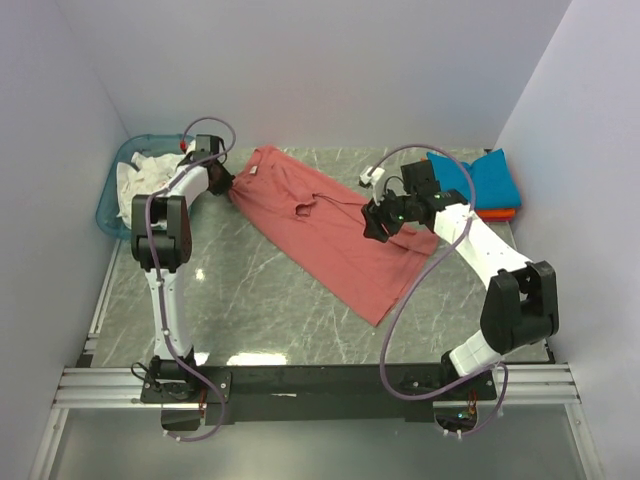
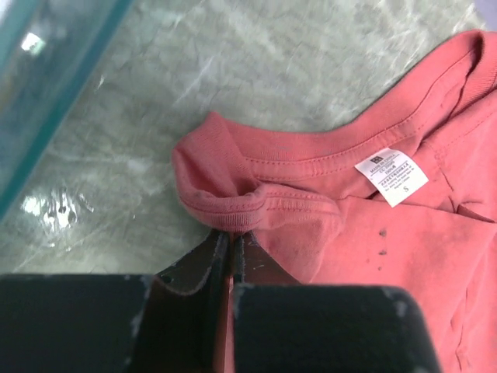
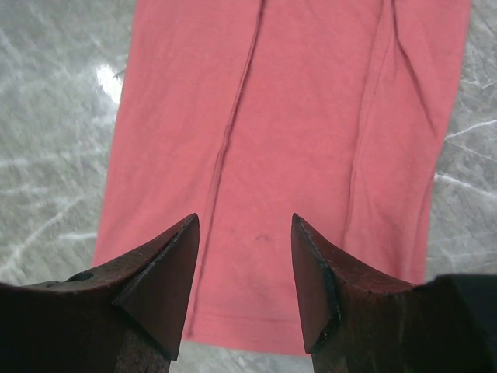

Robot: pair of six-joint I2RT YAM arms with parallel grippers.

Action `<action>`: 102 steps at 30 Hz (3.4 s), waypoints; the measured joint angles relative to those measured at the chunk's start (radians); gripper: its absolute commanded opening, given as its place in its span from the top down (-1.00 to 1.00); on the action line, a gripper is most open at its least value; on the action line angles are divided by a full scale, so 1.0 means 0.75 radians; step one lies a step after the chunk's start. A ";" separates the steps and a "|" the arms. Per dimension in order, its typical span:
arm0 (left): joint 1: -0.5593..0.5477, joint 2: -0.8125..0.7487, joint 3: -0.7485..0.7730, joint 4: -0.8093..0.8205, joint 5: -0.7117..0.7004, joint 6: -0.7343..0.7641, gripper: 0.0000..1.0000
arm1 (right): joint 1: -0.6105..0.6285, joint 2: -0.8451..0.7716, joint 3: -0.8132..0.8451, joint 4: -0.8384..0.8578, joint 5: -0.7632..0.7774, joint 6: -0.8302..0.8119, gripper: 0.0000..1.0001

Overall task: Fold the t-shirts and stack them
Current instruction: Fold the tshirt

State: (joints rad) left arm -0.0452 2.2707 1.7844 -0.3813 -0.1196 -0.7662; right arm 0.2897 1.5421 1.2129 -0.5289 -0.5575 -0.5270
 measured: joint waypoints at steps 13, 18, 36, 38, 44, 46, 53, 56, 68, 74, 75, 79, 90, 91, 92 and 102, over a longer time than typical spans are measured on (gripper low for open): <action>0.059 -0.247 -0.158 0.063 0.166 0.154 -0.52 | 0.474 -0.055 -0.220 -0.067 0.279 -0.174 -0.17; 0.057 -0.667 -0.334 0.125 0.200 0.184 -0.62 | 0.680 -0.056 -0.348 -0.027 0.497 -0.078 -0.18; 0.161 -2.018 -1.254 0.100 0.310 0.169 -0.72 | 0.859 0.018 -0.504 0.076 0.725 0.105 0.29; 0.161 -2.071 -1.295 0.059 0.328 0.161 -0.72 | 0.867 0.021 -0.508 0.089 0.739 0.117 0.44; 0.161 -2.205 -1.326 0.004 0.372 0.153 -0.72 | 0.886 0.031 -0.509 0.096 0.770 0.133 1.00; 0.161 -2.234 -1.332 -0.006 0.390 0.153 -0.72 | 0.895 0.032 -0.509 0.096 0.769 0.131 1.00; 0.161 -2.321 -1.388 -0.018 0.479 0.131 -0.72 | 1.045 0.053 -0.467 0.056 0.653 0.109 1.00; 0.161 -2.343 -1.407 -0.039 0.513 0.124 -0.72 | 1.164 0.149 -0.356 0.015 0.568 0.101 0.76; 0.161 -2.370 -1.518 -0.018 0.689 0.116 -0.72 | 0.917 -0.043 -0.298 -0.289 0.204 -0.172 -0.35; 0.160 -2.277 -1.630 0.074 0.808 0.059 -0.72 | 0.444 -0.625 -0.569 -0.332 0.242 -0.487 -0.41; 0.160 -2.261 -1.633 0.082 0.822 0.056 -0.72 | 0.390 -0.677 -0.626 -0.351 0.250 -0.550 -0.40; 0.160 -2.233 -1.633 0.114 0.859 0.057 -0.72 | 0.124 -0.801 -0.829 -0.462 0.281 -0.820 -0.24; 0.160 -2.256 -1.647 0.122 0.905 0.058 -0.72 | -0.158 -0.571 -0.876 -0.441 0.271 -1.134 0.12; 0.160 -2.257 -1.651 0.120 0.907 0.058 -0.72 | -0.160 -0.567 -0.873 -0.439 0.261 -1.144 0.12; 0.160 -2.258 -1.654 0.120 0.909 0.058 -0.72 | -0.160 -0.564 -0.868 -0.437 0.252 -1.152 0.12; 0.160 -2.254 -1.654 0.118 0.931 0.058 -0.72 | -0.161 -0.519 -0.764 -0.431 0.129 -1.180 0.17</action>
State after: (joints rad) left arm 0.0750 0.5804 0.5438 -0.2928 0.5789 -0.7227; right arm 0.1692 1.1530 0.6395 -0.8520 -0.4606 -1.4120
